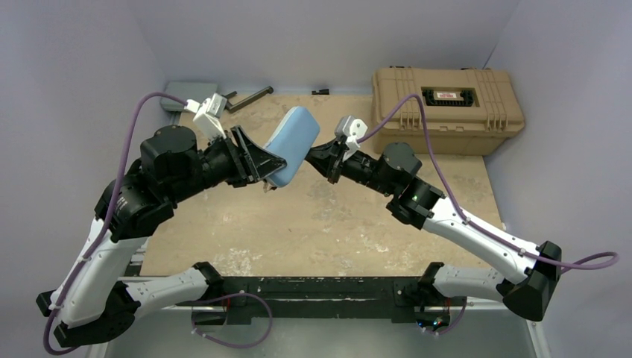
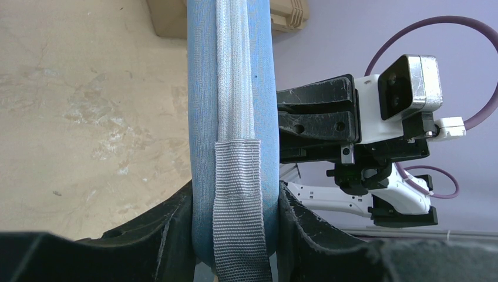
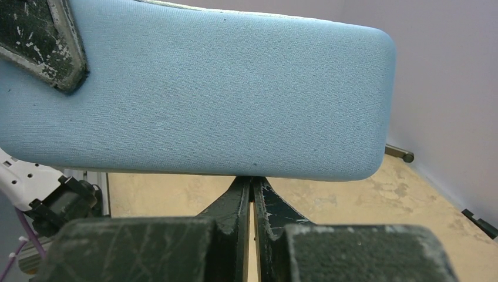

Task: Open the umbrella

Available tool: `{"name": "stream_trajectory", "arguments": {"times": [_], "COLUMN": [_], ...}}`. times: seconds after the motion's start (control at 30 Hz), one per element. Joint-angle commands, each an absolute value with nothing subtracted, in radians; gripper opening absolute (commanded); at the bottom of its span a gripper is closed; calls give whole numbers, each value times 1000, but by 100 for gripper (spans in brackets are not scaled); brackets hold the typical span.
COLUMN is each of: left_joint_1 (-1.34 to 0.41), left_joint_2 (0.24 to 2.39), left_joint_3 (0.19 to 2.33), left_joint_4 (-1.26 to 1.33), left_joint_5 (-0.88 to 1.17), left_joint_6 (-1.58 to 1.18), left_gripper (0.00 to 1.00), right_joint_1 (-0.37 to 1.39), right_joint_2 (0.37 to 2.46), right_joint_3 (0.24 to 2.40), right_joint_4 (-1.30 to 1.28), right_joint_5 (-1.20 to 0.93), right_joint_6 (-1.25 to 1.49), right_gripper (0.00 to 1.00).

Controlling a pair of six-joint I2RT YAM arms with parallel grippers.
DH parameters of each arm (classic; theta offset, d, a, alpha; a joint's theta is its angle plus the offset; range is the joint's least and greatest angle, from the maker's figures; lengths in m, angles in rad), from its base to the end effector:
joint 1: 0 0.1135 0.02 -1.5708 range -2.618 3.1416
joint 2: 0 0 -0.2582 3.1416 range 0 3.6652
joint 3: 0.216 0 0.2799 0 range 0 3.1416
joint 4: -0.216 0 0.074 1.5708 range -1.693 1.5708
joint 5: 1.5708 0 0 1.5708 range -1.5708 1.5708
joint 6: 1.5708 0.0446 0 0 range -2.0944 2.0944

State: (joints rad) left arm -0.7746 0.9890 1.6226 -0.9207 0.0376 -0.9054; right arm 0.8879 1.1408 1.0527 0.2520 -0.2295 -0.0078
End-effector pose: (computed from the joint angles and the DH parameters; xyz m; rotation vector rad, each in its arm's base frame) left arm 0.1251 -0.1247 0.5059 -0.1045 2.0346 -1.1593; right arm 0.1851 0.2437 0.4031 -0.8097 1.2281 0.8840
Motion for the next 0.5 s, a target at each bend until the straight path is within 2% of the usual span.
{"name": "stream_trajectory", "arguments": {"times": [0.0,0.47], "left_joint_1": [-775,-773], "left_joint_2": [979,929], "left_joint_3": [1651,1672], "left_joint_4": [-822,-939], "left_joint_5": [51,65], "left_joint_6": [-898,-870], "left_gripper": [0,0], "right_joint_1": [887,865], "right_joint_2": [1120,1072], "right_joint_3": [1086,1045], "right_joint_4": [273,237], "right_joint_5": [-220,-109], "right_joint_6": [-17,-100], "right_gripper": [0,0]}}
